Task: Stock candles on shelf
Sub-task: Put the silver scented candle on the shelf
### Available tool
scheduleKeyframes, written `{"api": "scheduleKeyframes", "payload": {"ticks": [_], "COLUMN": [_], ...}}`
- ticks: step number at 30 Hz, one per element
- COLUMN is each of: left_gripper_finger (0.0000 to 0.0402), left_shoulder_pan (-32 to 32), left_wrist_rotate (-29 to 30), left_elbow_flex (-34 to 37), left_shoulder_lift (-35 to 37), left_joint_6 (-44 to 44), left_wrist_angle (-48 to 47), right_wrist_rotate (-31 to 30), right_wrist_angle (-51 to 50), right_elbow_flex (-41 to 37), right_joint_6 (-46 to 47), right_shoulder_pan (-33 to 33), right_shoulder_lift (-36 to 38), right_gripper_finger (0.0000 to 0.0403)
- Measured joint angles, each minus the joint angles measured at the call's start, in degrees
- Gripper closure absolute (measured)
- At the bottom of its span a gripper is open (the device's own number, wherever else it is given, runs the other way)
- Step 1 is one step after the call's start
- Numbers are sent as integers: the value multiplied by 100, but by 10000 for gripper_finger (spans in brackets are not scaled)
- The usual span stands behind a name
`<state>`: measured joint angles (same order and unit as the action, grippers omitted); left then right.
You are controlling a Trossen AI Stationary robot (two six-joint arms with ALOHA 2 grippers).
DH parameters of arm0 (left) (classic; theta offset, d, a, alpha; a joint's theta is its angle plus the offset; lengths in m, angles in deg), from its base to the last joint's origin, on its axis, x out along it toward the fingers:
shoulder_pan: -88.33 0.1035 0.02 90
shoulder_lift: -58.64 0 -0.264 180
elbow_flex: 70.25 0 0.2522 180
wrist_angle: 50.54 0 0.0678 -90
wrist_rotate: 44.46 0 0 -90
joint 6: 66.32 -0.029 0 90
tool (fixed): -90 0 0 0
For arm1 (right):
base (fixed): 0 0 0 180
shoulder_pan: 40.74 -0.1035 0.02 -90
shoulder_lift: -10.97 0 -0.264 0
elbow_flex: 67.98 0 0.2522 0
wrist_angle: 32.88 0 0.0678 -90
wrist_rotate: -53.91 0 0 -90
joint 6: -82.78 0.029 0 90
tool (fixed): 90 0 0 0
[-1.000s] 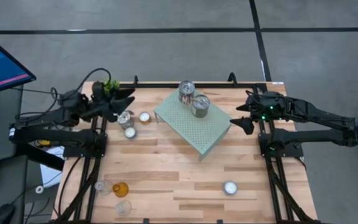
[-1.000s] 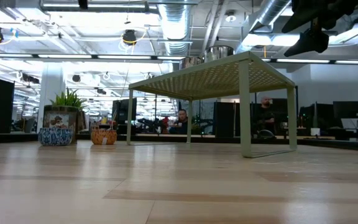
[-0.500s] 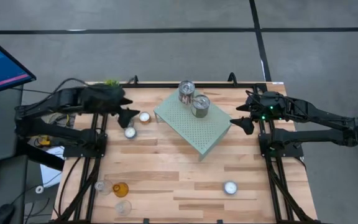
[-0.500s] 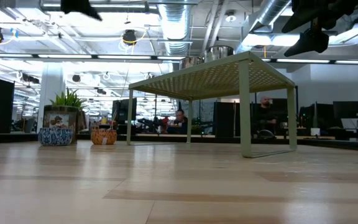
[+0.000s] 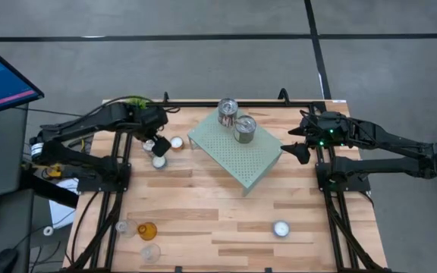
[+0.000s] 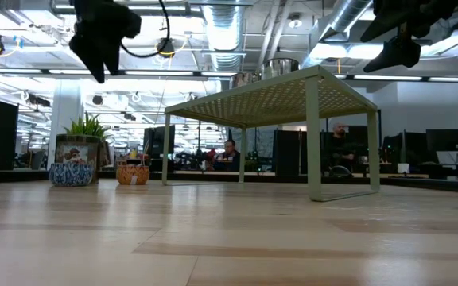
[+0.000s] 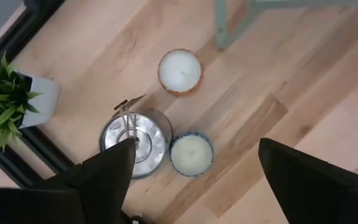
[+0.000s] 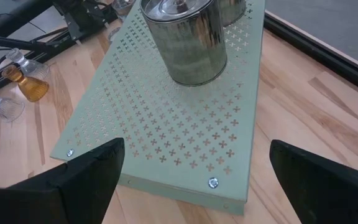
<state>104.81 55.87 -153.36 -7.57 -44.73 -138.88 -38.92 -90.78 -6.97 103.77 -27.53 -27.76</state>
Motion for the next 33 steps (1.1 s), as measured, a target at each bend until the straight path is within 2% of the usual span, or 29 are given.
{"api": "scheduleKeyframes", "payload": {"ticks": [4, 8, 16, 23, 28, 33], "left_gripper_finger": [60, 60, 67, 32, 13, 10], "left_shoulder_pan": [167, 338, 595, 1150, 1319, 1286], "left_wrist_rotate": [52, 131, 115, -114, -249, -423], "left_elbow_flex": [0, -2, -2, -2, -2, -2], "left_shoulder_lift": [-95, -107, -106, -599, -847, -779], "left_joint_6": [216, 791, 1047, 1624, 1477, 1290], "left_wrist_angle": [-9, 3, -32, -633, -749, -742], "right_wrist_rotate": [0, 0, 0, 0, 0, 0], "right_wrist_angle": [-2, -2, -2, -2, -2, -4], "right_elbow_flex": [0, 0, 0, 0, 0, 0], "right_joint_6": [2, 2, 2, 2, 2, 2], "right_shoulder_pan": [-2, -2, -2, -2, -2, -4], "right_shoulder_lift": [-1, -1, -1, -1, 1, 0], "right_gripper_finger": [13, 13, 13, 13, 13, 13]}}
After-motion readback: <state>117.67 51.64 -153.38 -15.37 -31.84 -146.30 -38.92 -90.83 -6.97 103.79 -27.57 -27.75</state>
